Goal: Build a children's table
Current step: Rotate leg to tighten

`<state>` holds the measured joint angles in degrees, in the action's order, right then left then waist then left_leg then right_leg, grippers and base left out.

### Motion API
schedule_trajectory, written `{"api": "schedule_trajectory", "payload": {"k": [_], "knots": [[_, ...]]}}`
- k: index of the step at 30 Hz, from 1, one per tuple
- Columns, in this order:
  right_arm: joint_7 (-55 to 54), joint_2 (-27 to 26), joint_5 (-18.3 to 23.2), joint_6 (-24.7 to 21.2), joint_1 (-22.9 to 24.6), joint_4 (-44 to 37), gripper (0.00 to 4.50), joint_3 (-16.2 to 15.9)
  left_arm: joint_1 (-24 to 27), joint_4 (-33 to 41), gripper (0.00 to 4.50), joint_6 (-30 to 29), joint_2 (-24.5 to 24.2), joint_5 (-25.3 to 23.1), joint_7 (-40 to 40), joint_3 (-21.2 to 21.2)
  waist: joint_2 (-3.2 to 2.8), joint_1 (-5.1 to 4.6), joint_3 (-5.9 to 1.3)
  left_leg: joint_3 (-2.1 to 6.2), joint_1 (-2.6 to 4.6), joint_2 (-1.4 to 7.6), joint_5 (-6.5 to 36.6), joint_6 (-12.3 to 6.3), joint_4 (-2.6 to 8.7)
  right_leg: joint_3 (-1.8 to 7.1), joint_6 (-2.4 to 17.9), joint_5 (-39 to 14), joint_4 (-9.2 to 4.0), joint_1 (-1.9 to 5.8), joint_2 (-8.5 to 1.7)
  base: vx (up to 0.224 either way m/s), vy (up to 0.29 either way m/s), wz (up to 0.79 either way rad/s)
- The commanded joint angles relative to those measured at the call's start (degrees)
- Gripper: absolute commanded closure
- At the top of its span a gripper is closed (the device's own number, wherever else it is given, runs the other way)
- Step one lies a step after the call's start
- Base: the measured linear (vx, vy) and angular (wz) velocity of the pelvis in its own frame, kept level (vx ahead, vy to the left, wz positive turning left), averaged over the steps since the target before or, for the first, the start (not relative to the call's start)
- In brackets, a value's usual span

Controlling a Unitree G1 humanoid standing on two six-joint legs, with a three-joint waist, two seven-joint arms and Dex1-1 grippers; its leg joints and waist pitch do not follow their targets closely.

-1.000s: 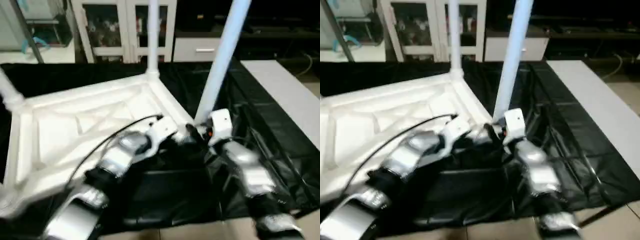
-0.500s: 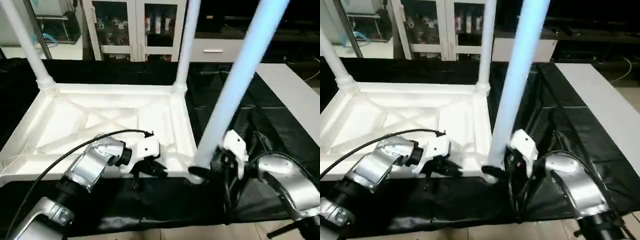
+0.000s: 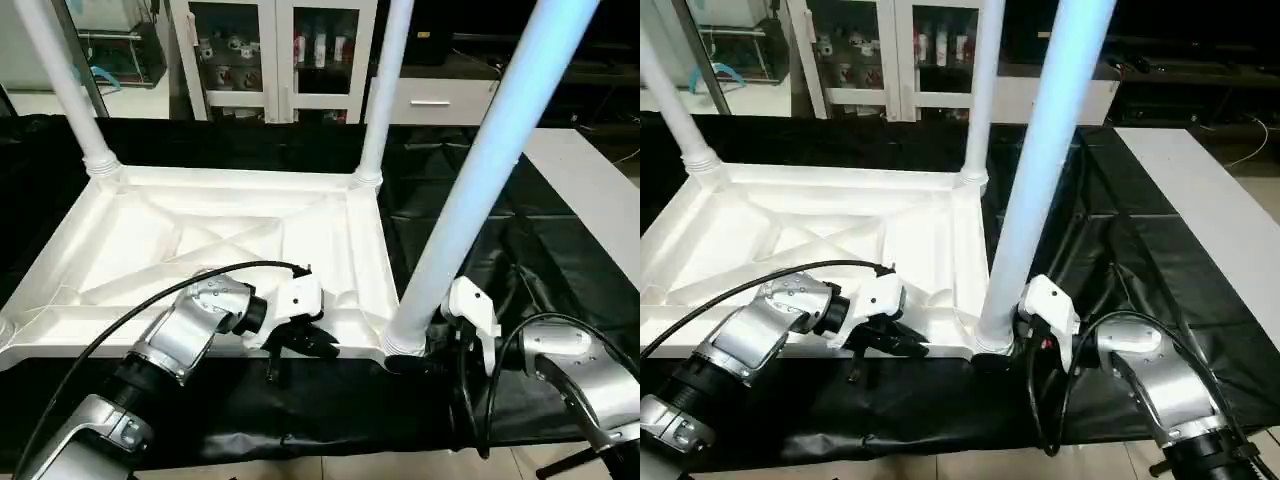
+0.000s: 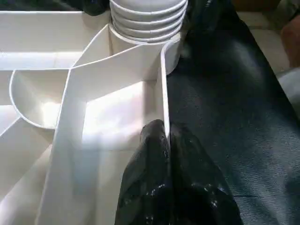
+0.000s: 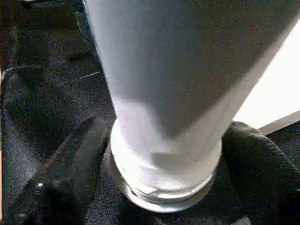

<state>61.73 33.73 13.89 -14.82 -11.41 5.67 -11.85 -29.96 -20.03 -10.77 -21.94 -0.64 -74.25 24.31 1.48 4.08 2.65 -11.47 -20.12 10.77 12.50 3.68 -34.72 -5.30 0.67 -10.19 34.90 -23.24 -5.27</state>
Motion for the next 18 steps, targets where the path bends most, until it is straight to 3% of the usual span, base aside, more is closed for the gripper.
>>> {"api": "schedule_trajectory", "payload": {"k": [1,11,18], "knots": [[-0.2,0.0,0.8,-0.7,0.0,0.2,0.91,0.4,-1.7,1.2,4.50,1.7,1.5,1.7,-1.9,1.0,0.32,-0.31,-3.07,1.42,0.28,3.18,10.1,-3.10,4.49,3.61,12.2,-14.9,-4.54,2.84,-3.97,0.000,0.000,0.00],[1.0,-0.5,1.4,-1.1,0.2,0.2,1.71,0.7,-1.4,1.1,4.50,1.6,1.4,1.8,-2.6,1.1,0.27,-0.27,-3.23,1.41,0.31,3.19,9.3,-3.23,4.39,3.59,12.7,-13.0,-4.29,2.92,-3.92,0.000,0.000,0.00],[1.1,-1.5,2.5,-1.5,0.7,-0.2,1.78,1.3,-1.1,0.9,4.50,1.1,1.4,1.9,-2.6,1.1,0.48,-0.27,-3.28,1.35,0.27,3.18,8.4,-3.65,4.31,3.60,13.3,-11.5,-4.09,2.99,-3.90,0.000,0.000,0.00]]}}
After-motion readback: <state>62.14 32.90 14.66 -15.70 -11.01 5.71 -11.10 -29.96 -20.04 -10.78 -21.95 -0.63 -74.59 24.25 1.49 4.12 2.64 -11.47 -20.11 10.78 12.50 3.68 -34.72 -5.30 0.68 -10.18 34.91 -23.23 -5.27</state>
